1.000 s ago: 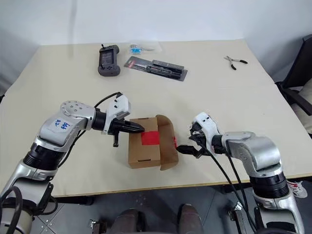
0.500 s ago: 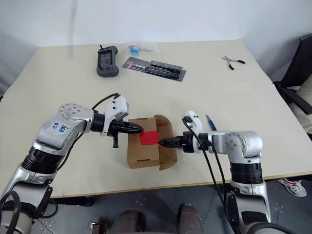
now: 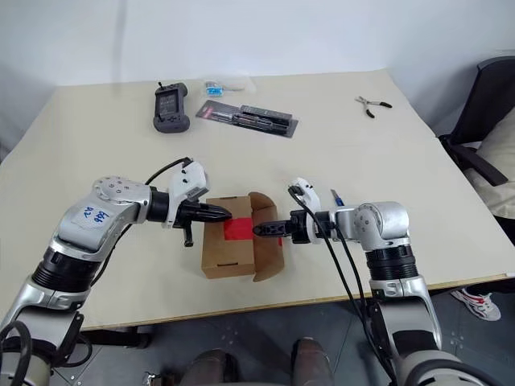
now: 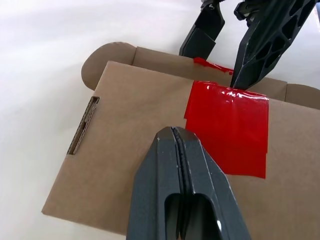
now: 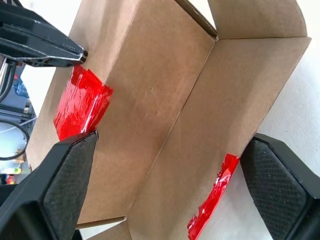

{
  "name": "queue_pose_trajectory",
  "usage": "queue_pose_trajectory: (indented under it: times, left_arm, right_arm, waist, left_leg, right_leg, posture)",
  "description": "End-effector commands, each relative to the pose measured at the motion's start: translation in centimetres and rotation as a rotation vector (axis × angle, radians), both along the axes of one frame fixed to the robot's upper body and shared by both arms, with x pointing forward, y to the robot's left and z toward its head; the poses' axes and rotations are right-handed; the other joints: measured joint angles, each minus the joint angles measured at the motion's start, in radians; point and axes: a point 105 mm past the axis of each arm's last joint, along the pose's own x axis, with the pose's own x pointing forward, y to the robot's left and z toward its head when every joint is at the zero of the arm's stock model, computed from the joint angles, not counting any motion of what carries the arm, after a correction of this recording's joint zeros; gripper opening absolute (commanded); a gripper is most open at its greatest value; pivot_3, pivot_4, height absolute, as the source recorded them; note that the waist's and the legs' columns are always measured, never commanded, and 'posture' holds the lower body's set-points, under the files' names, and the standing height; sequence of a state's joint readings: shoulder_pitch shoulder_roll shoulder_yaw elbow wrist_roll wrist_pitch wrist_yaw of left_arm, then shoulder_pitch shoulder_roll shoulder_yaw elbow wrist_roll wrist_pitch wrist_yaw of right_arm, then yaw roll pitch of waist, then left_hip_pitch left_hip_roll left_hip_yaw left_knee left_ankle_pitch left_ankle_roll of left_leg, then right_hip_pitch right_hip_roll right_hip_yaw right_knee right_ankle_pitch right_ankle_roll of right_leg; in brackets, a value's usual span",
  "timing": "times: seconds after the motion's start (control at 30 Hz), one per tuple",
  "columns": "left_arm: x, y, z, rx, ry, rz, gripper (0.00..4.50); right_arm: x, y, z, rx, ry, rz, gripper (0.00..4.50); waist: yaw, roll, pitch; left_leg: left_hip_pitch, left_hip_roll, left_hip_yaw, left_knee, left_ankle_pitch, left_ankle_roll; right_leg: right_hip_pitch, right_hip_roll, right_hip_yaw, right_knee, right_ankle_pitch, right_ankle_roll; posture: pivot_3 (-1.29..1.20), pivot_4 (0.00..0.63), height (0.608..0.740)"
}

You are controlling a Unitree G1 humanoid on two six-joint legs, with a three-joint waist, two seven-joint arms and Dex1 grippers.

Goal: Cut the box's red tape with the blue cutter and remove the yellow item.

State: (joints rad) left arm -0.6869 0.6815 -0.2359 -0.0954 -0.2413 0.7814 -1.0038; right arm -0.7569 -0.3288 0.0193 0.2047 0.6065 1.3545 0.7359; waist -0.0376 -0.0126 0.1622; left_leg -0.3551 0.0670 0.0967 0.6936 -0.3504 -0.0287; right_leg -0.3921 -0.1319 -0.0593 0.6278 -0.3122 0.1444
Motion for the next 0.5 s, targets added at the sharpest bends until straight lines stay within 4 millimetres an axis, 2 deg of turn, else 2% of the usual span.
queue_pose_trajectory:
  times: [0.03,0.13,0.4,0.5]
  left_arm:
    - [-0.58,-0.25,-1.84,0.030,0.061,-0.004,0.00]
    - [-0.59,-0.28,-1.83,0.030,0.060,-0.003,0.00]
    - [-0.31,-0.18,-1.79,0.028,0.054,0.013,0.00]
    - [-0.20,-0.11,-1.73,0.028,0.052,0.018,0.00]
  right_arm:
    - [-0.53,1.08,-1.94,-0.014,0.085,0.010,4.47]
    - [-0.44,1.53,-2.03,-0.002,0.095,0.010,4.47]
    - [-0.56,1.20,-2.51,-0.043,0.113,0.003,1.77]
    - [-0.54,0.90,-2.09,-0.038,0.112,-0.006,0.70]
  waist:
    - [-0.003,0.000,0.000]
    - [-0.011,-0.001,-0.001]
    - [-0.005,-0.001,-0.001]
    - [0.001,-0.001,-0.001]
  left_leg:
    - [0.000,0.000,0.000,0.000,0.000,0.000]
    - [0.001,0.000,0.000,-0.002,0.000,-0.001]
    - [0.000,0.000,0.000,-0.010,0.002,-0.002]
    - [0.000,0.000,0.000,-0.011,0.002,-0.002]
  right_leg:
    - [0.000,0.000,0.000,0.000,0.000,0.000]
    - [0.000,0.000,0.000,0.000,0.000,0.000]
    - [-0.001,0.000,0.000,-0.002,0.000,0.000]
    - [-0.003,0.000,-0.001,-0.002,0.000,0.000]
  posture:
    - [0.00,0.150,0.740]
    - [0.00,0.150,0.740]
    - [0.00,0.150,0.740]
    - [0.00,0.150,0.740]
